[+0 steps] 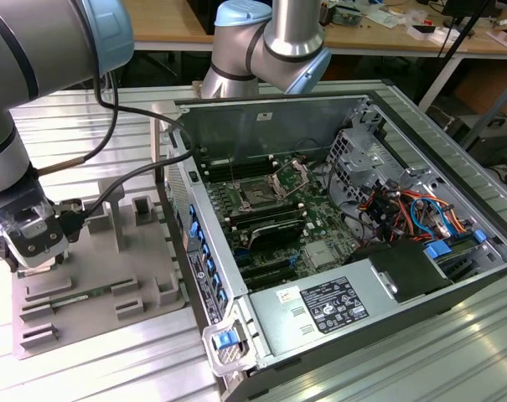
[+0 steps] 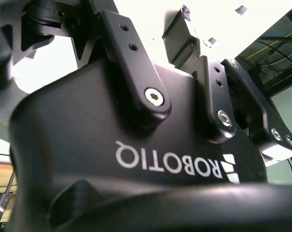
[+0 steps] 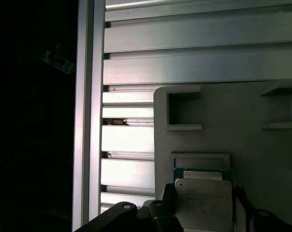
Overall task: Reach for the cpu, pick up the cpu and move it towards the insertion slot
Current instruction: 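Pick up the cpu and move it towards the insertion slot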
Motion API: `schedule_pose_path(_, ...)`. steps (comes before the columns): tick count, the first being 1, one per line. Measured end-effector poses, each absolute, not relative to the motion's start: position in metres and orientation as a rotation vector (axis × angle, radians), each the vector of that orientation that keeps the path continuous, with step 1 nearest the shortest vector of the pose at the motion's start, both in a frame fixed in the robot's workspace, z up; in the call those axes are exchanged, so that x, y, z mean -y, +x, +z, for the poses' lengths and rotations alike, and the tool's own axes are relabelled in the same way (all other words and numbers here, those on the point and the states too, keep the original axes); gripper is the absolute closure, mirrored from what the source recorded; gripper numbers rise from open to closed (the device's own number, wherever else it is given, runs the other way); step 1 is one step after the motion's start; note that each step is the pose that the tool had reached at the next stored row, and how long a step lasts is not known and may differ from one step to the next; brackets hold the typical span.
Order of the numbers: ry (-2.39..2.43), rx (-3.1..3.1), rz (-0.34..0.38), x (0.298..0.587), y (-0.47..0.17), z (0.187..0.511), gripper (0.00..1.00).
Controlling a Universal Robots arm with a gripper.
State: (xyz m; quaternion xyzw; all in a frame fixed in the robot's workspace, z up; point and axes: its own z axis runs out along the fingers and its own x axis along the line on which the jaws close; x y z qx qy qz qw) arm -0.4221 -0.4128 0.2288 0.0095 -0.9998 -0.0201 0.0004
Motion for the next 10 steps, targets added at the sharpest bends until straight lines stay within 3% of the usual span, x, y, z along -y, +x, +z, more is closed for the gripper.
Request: schedule_pose_path(10, 0.030, 3.140, -0.063, 0.4128, -0.4220, 0.2355, 0.45)
